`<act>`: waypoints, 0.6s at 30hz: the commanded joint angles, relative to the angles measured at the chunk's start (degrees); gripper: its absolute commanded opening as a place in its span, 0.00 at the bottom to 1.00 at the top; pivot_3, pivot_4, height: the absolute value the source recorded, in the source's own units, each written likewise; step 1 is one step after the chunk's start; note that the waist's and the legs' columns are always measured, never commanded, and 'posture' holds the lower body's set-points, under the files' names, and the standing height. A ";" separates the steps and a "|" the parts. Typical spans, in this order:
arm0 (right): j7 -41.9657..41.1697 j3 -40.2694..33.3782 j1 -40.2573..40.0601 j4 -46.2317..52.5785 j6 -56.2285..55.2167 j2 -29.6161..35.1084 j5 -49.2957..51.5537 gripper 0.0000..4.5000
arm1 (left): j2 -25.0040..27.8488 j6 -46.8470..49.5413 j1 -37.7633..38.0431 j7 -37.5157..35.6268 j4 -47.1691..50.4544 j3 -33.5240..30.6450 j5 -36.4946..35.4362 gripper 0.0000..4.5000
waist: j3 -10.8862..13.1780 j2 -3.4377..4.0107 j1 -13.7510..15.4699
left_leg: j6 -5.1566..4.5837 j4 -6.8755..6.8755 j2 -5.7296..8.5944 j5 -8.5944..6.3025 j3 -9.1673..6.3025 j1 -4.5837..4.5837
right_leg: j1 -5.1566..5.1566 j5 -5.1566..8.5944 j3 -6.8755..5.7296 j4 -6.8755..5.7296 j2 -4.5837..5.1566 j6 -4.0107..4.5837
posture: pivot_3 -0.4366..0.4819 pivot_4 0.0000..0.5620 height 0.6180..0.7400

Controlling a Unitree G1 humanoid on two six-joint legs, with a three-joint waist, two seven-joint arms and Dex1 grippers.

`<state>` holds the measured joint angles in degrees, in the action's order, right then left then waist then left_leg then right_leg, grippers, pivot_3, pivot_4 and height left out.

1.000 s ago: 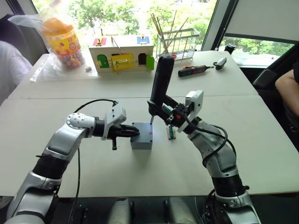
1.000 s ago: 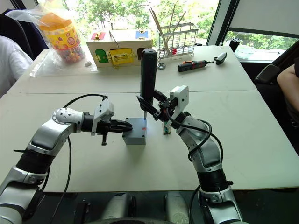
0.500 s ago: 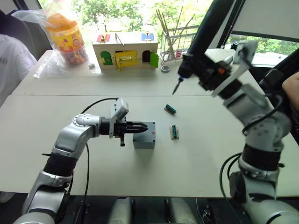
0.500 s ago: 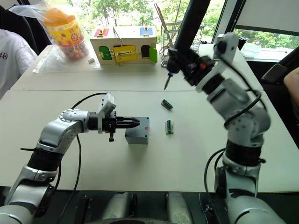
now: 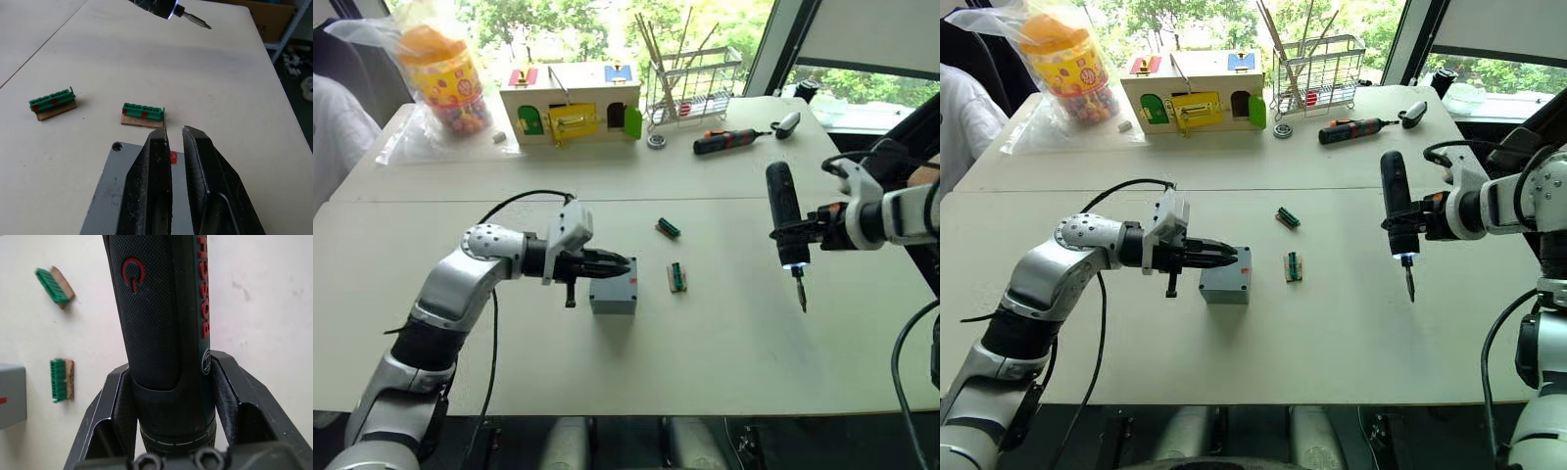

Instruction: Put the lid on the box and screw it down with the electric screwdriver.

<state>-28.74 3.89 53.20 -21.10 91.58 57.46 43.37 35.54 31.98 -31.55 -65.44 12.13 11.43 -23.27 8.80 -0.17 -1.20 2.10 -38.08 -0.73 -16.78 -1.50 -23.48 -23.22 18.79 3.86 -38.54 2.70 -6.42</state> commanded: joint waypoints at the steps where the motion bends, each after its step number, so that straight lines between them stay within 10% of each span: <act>1: -5.94 4.78 3.61 -3.76 -3.48 1.17 -4.33 0.40 | 0.76 -1.54 0.78 0.89 3.51 0.48 1.25 0.10 | 0.03 0.04 0.09 | 0.00 0.00 0.00 0.00 0.00 0.00 | 0.00 0.00 0.00 0.00 -0.01 0.00 | 0.48 0.27 0.97; 13: -20.45 16.98 8.29 -18.14 -14.30 -3.39 -18.63 0.40 | -0.13 -1.31 4.05 6.42 4.42 -1.80 1.03 0.10 | 0.09 0.14 0.39 | 0.00 -0.02 0.02 0.00 -0.01 -0.01 | -0.01 0.00 -0.02 0.01 0.00 0.00 | 0.48 0.27 0.97; 18: -22.53 16.55 8.69 -20.16 -16.85 -4.73 -22.51 0.86 | -1.84 -3.49 3.29 9.32 0.12 -4.40 1.69 0.10 | 0.09 0.14 0.40 | 0.01 -0.10 0.02 0.00 -0.02 0.00 | 0.01 -0.01 -0.04 -0.03 0.00 -0.01 | 0.48 0.27 0.97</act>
<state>-50.96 21.60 60.62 -40.89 75.81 52.76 22.31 33.76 30.23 -27.60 -57.19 12.78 8.91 -21.86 8.89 -0.03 -0.80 2.10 -38.18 -0.70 -16.78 -1.52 -23.49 -23.20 18.78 3.82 -38.59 2.70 -6.42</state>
